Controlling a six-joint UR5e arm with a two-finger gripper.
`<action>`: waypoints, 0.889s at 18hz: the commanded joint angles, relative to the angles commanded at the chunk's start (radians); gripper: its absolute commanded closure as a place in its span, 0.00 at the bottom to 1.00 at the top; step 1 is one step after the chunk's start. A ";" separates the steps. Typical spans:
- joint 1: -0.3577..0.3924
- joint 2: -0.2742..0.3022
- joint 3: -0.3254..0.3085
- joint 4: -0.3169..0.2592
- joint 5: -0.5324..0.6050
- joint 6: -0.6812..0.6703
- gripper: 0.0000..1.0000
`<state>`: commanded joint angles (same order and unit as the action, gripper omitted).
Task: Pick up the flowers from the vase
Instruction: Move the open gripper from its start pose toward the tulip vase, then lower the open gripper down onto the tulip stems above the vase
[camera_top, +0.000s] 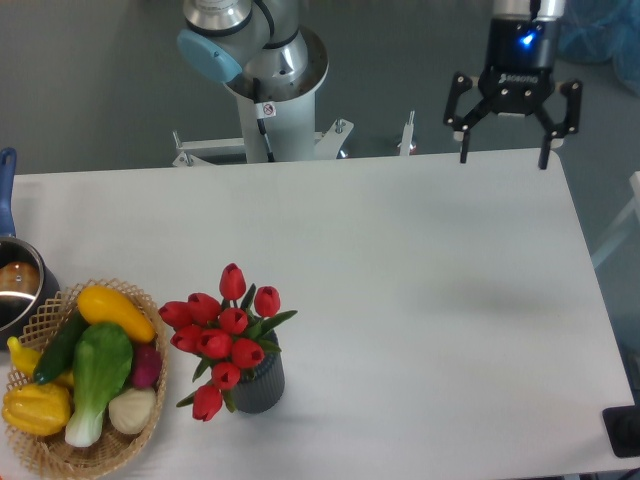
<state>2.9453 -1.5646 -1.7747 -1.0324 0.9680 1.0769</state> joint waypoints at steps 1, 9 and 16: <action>-0.011 -0.005 0.000 -0.002 -0.003 -0.003 0.00; -0.126 -0.089 -0.009 0.000 0.005 0.076 0.00; -0.167 -0.100 -0.052 -0.005 0.008 0.179 0.00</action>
<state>2.7782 -1.6643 -1.8270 -1.0370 0.9756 1.2563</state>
